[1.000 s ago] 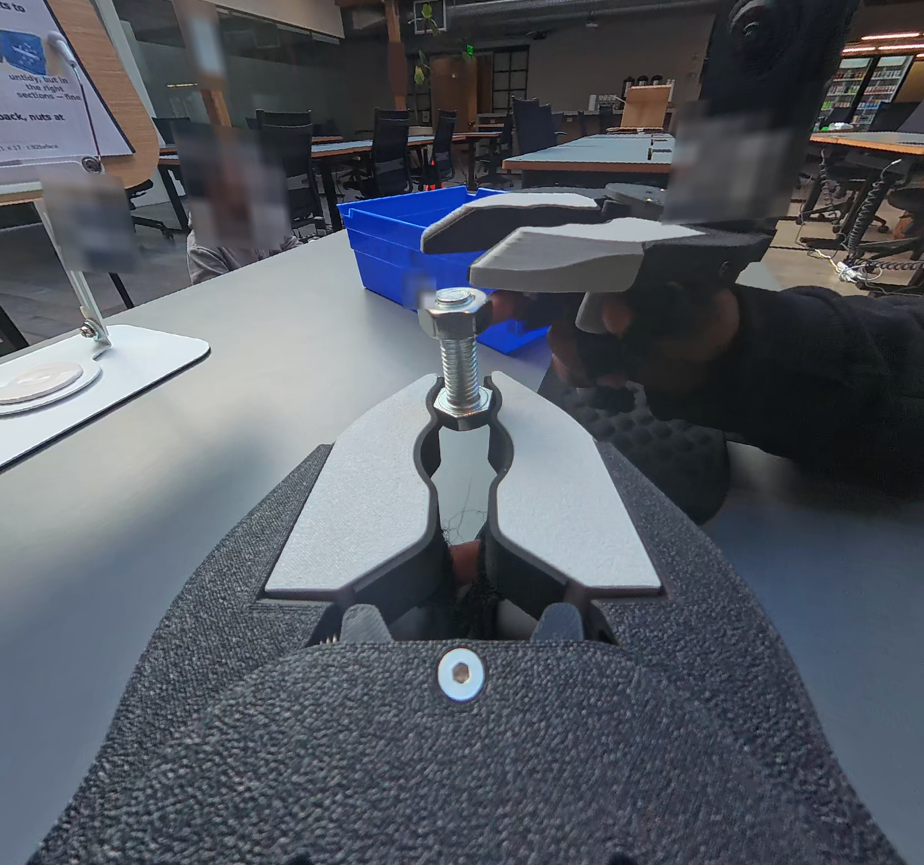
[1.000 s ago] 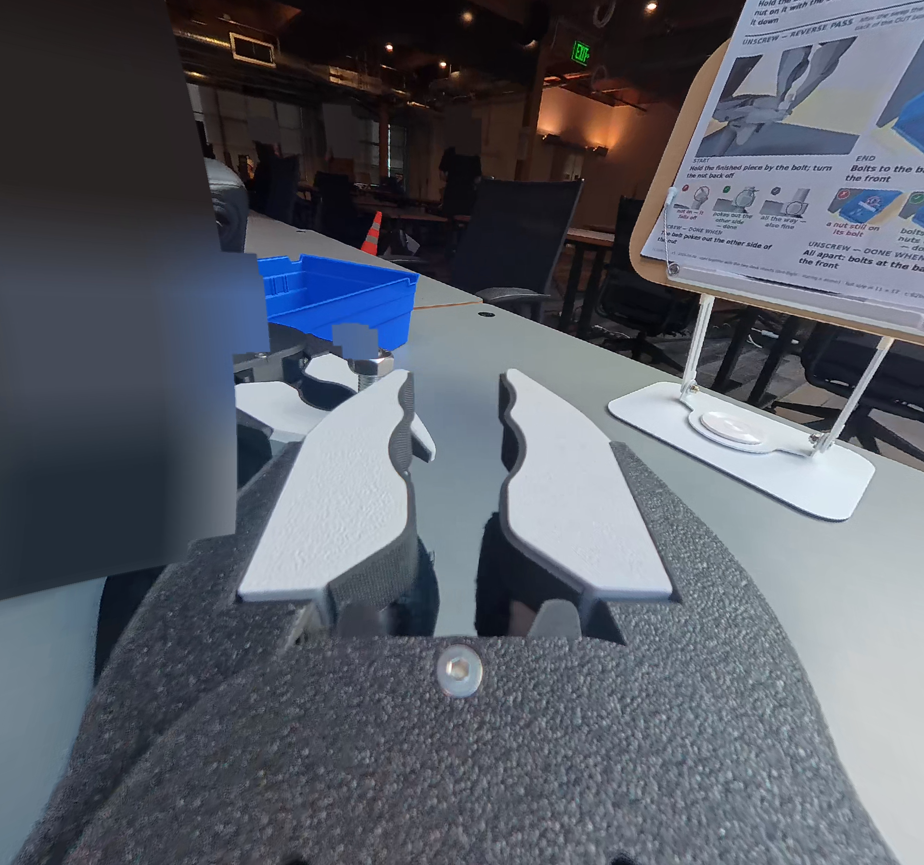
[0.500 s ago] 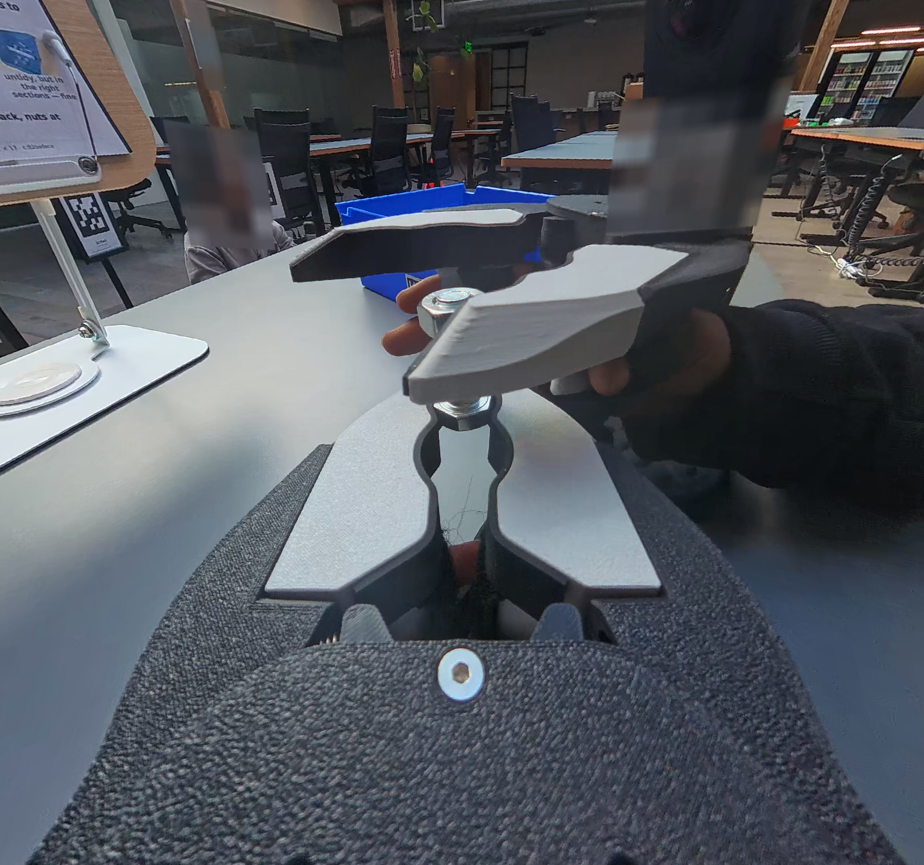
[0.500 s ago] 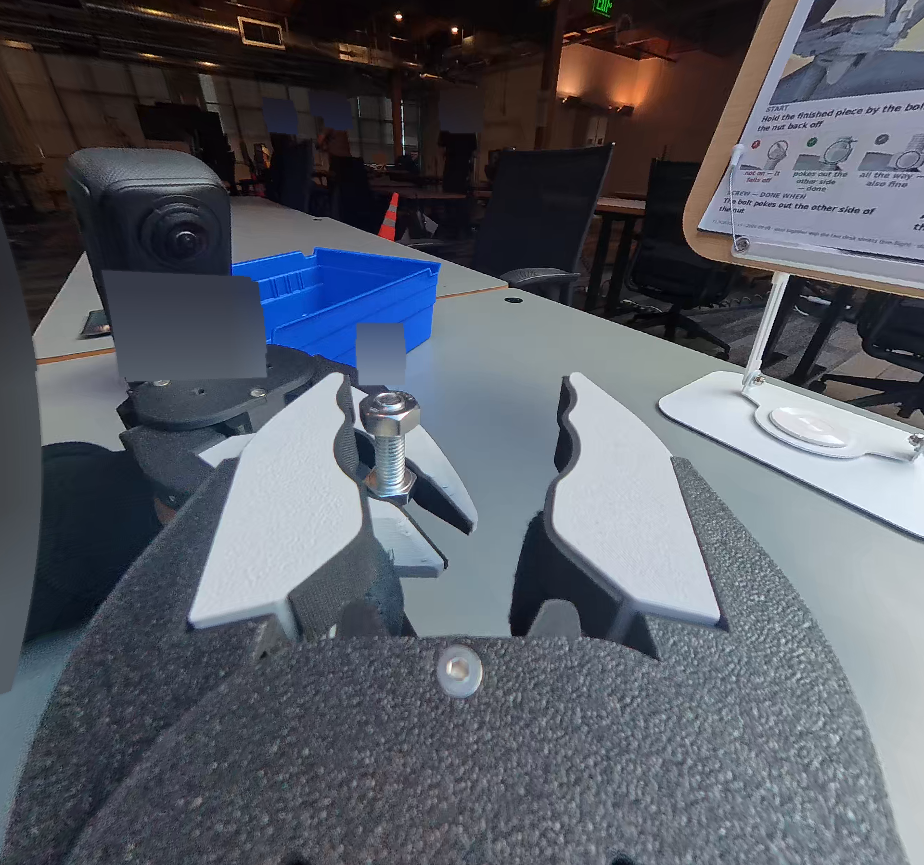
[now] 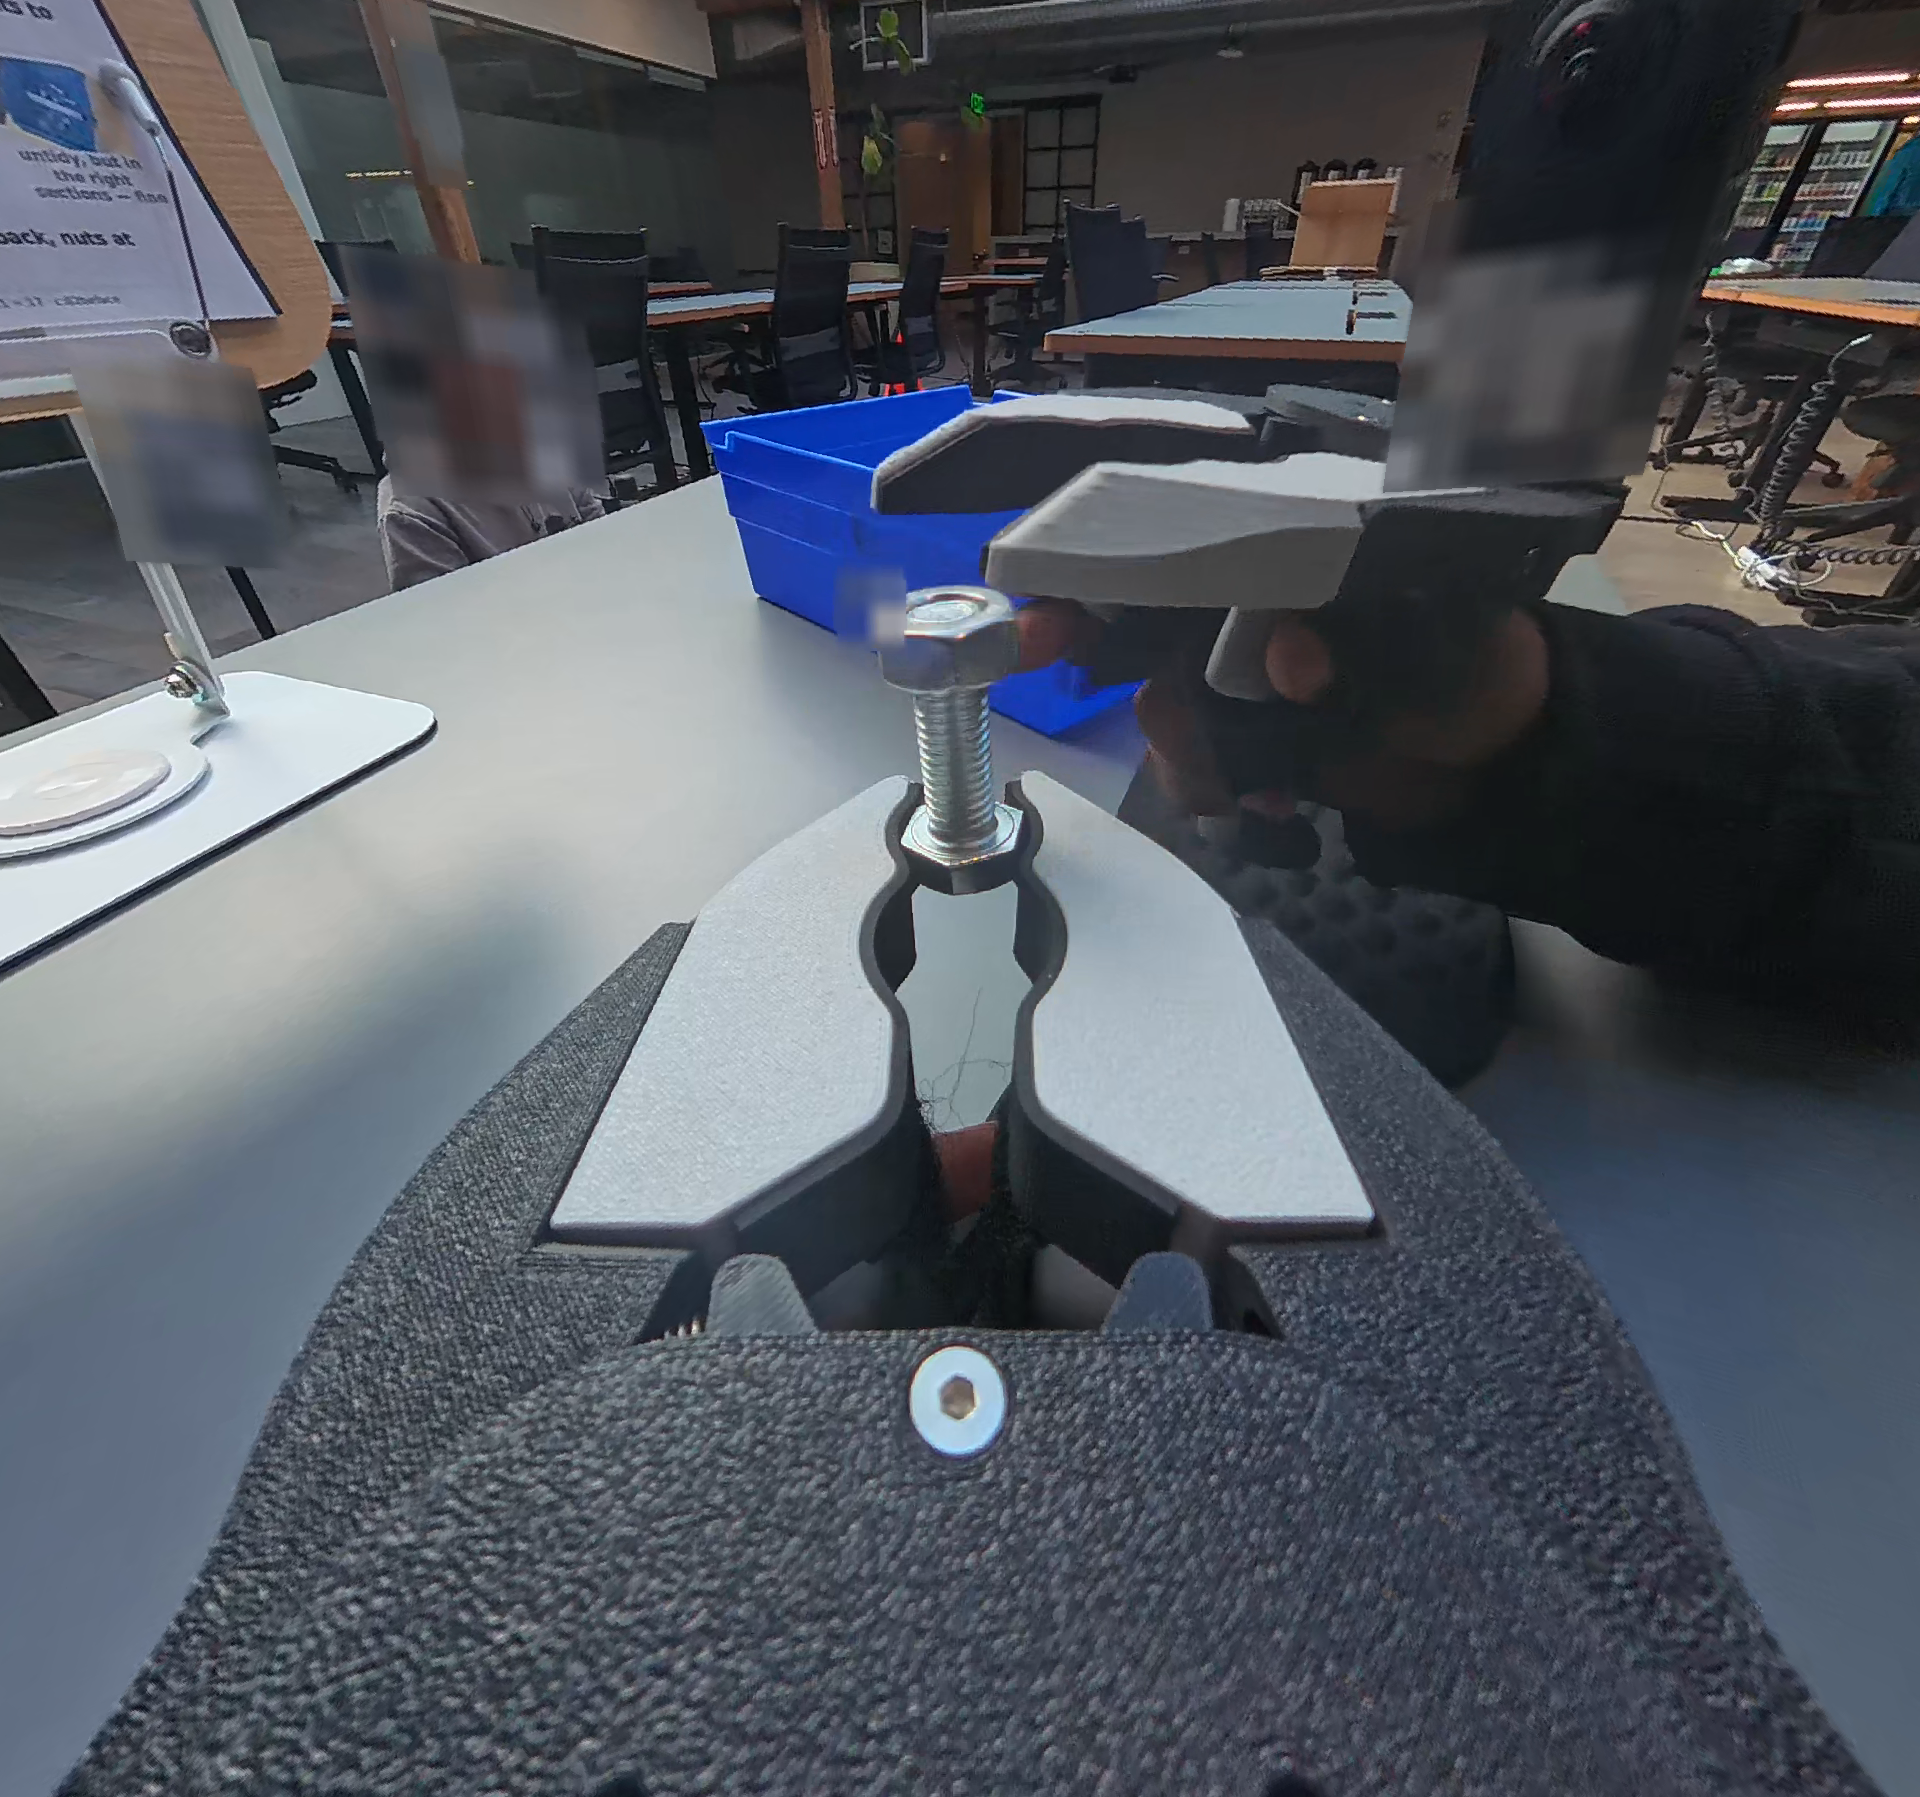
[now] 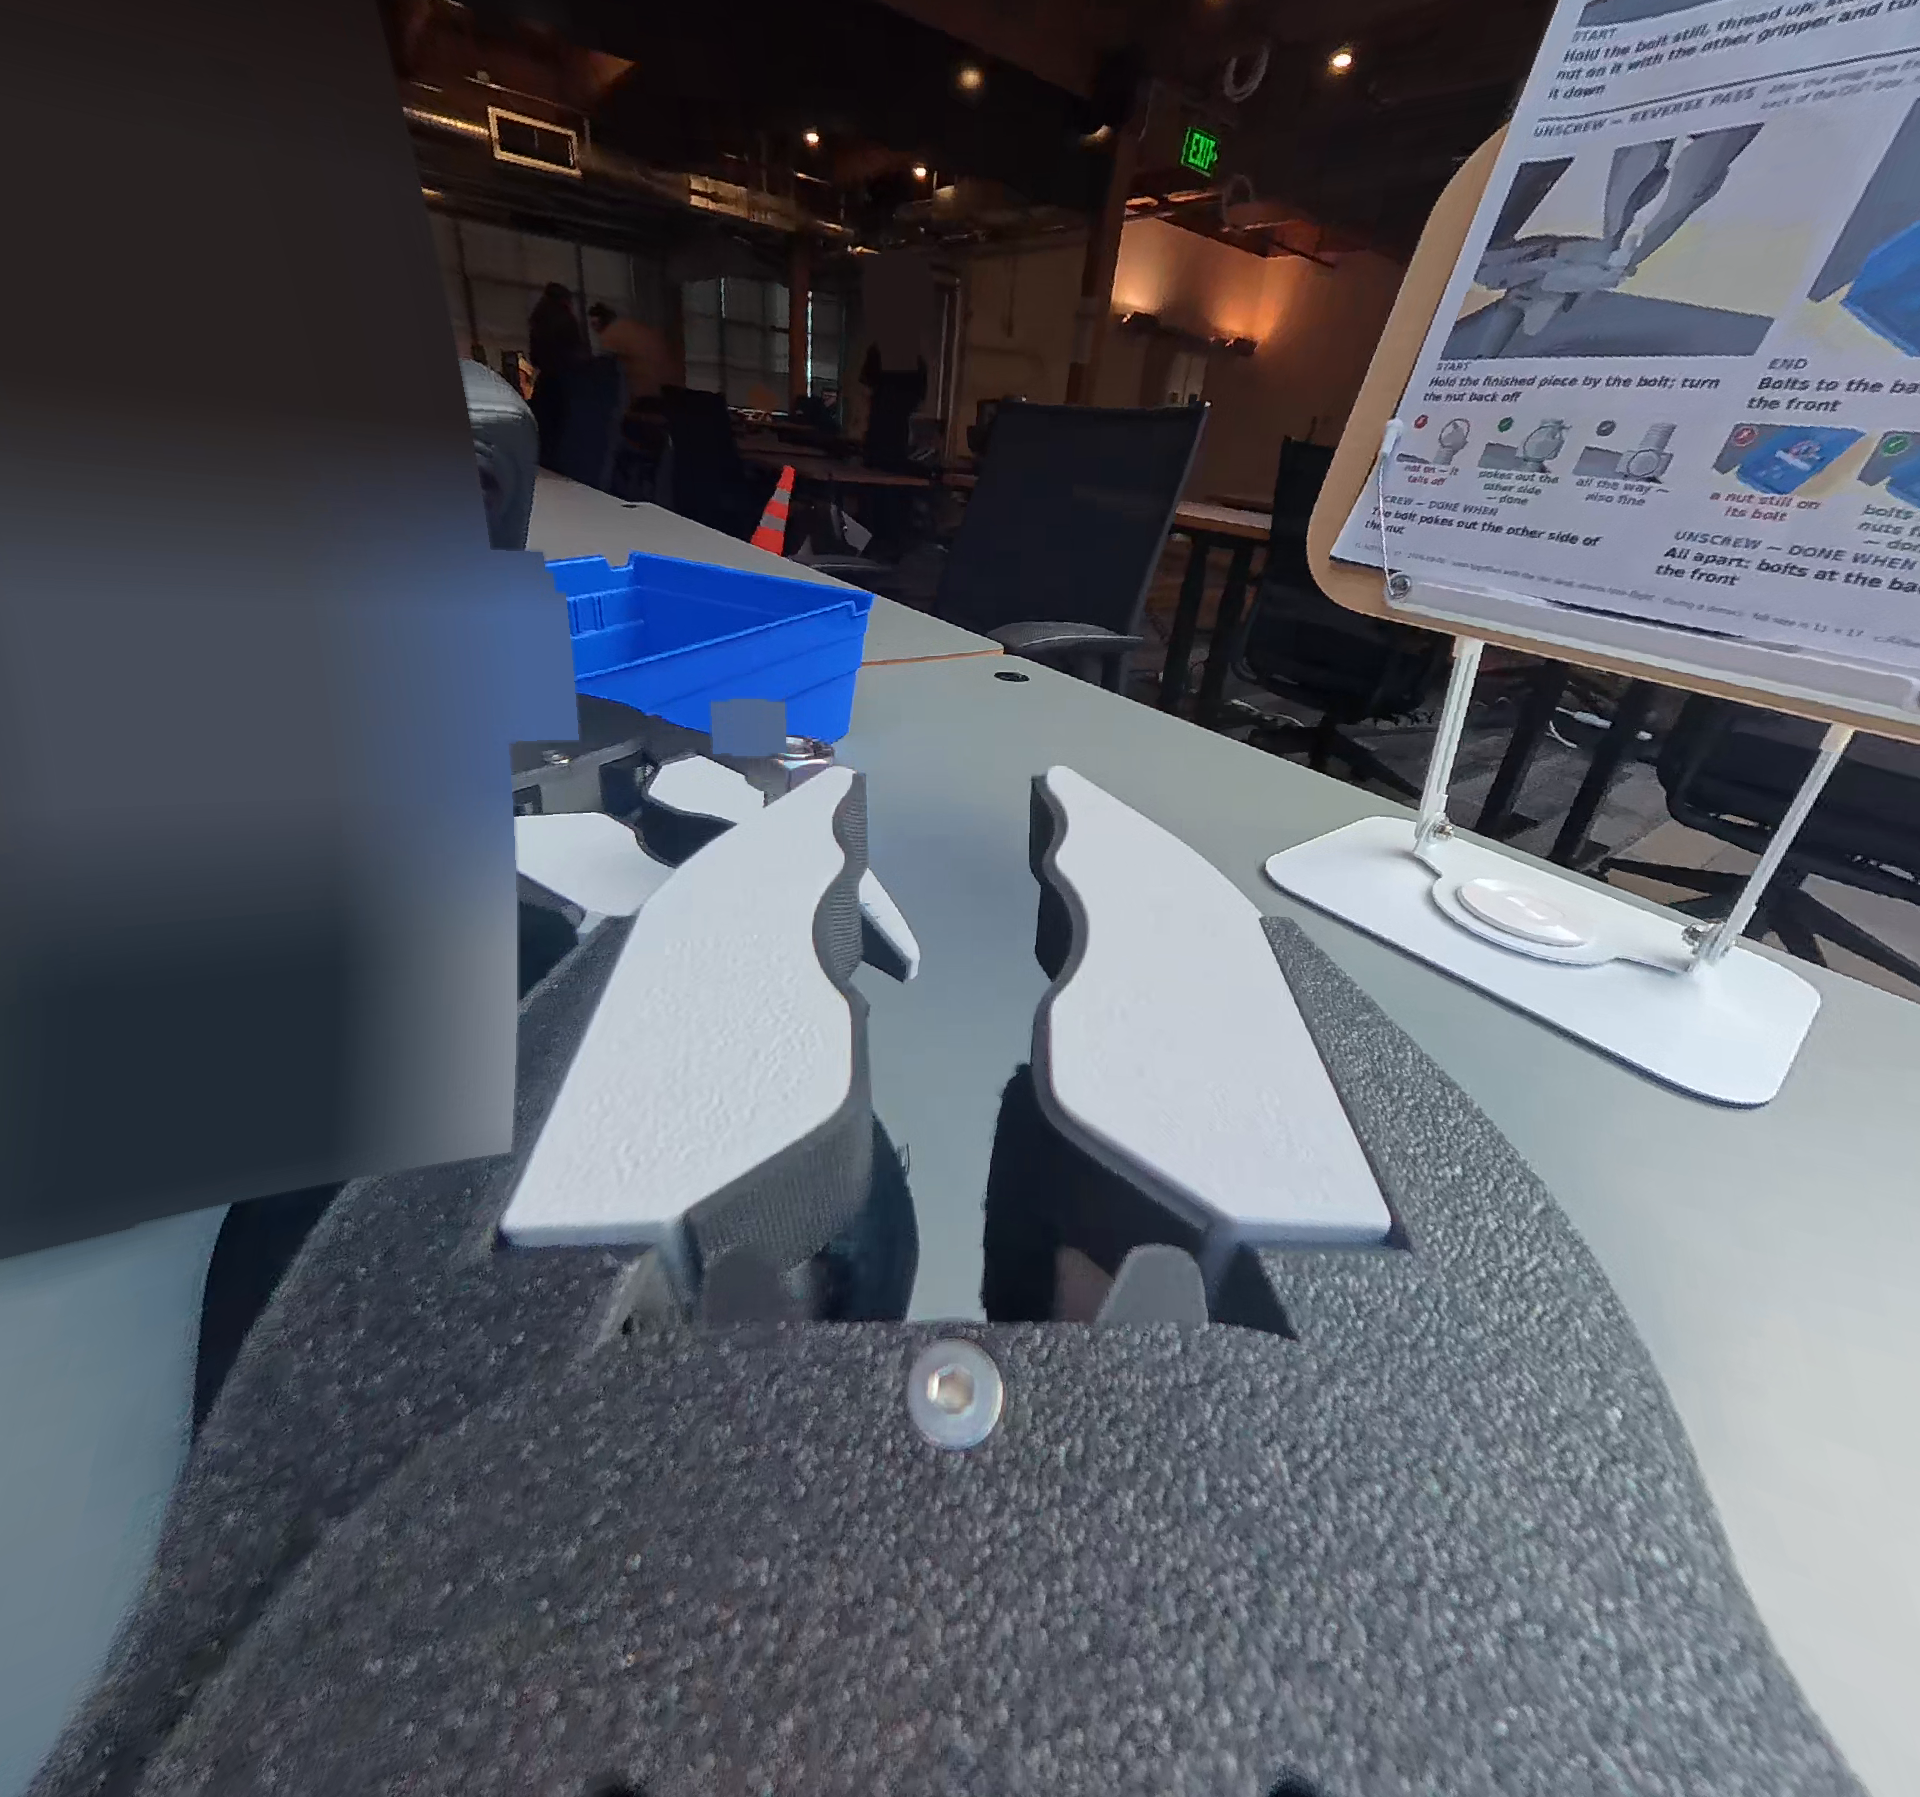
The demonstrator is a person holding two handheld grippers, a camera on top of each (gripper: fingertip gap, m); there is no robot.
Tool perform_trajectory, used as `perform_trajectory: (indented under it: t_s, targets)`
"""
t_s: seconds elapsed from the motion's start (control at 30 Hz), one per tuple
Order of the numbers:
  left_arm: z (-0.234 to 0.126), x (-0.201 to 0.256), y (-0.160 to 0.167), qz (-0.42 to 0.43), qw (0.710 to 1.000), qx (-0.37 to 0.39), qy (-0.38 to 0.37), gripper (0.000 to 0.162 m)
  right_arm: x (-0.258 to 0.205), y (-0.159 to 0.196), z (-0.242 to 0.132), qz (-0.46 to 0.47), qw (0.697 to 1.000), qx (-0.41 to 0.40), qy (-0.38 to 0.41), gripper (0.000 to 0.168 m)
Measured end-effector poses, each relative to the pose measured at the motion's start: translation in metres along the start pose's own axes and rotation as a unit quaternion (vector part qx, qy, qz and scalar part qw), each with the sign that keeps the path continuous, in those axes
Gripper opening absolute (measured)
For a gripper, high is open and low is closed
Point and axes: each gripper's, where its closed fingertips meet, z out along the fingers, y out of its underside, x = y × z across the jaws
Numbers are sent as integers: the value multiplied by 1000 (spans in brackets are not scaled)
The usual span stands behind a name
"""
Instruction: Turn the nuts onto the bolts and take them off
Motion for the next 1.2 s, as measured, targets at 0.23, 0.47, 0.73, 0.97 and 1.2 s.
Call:
perform_trajectory:
  t_s: [0.23, 0.47, 0.73, 0.97, 1.2]
  targets:
    - [0, 1, 1, 3, 1000, -3, 1, 14, -9, 0, 13, 39, 999, -6, -24, 70]
    - [0, 1, 1, 3, 1000, -3, 2, 14, -16, 6, 37, 28, 999, -25, -19, 73]
    - [0, 1, 1, 1, 1000, -4, 1, 14, -6, 6, 17, 27, 999, -18, -7, 68]
    - [0, 1, 2, 2, 1000, -4, 1, 14, -1, 0, 1, 41, 999, 5, -7, 62]
    - [0, 1, 2, 3, 1000, -5, 2, 14, -14, 3, 27, 23, 999, -16, -19, 71]
